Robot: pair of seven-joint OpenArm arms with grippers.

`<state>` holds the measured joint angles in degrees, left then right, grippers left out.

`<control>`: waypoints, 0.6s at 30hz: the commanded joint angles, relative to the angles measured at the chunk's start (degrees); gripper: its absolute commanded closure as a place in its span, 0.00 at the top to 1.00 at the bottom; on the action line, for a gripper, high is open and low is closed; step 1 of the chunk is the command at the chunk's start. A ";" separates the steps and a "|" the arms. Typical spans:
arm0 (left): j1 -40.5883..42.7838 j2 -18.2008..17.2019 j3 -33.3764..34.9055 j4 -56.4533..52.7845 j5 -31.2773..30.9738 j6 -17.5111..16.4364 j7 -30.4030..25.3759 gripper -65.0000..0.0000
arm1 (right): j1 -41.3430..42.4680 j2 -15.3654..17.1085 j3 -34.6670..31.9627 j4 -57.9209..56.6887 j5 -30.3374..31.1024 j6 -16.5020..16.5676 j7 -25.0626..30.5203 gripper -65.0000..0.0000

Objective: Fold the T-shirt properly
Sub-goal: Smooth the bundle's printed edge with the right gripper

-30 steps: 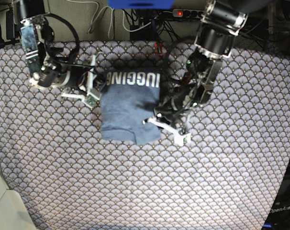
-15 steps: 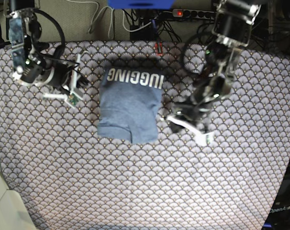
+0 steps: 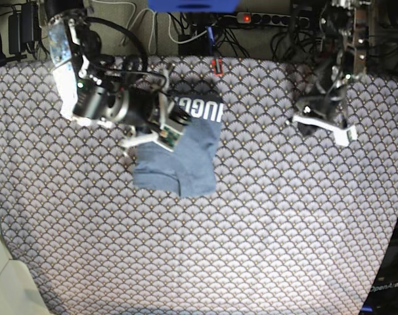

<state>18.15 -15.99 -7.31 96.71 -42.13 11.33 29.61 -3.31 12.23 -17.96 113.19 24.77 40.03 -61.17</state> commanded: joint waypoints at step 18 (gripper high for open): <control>7.91 -0.41 -2.84 8.04 -0.20 -0.74 -0.99 0.00 | 9.07 2.14 -6.09 -23.21 0.59 -0.03 10.13 0.00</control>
<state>25.87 -15.88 -9.93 103.53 -42.22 10.92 29.74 4.93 13.89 -24.32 89.36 25.96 40.03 -50.81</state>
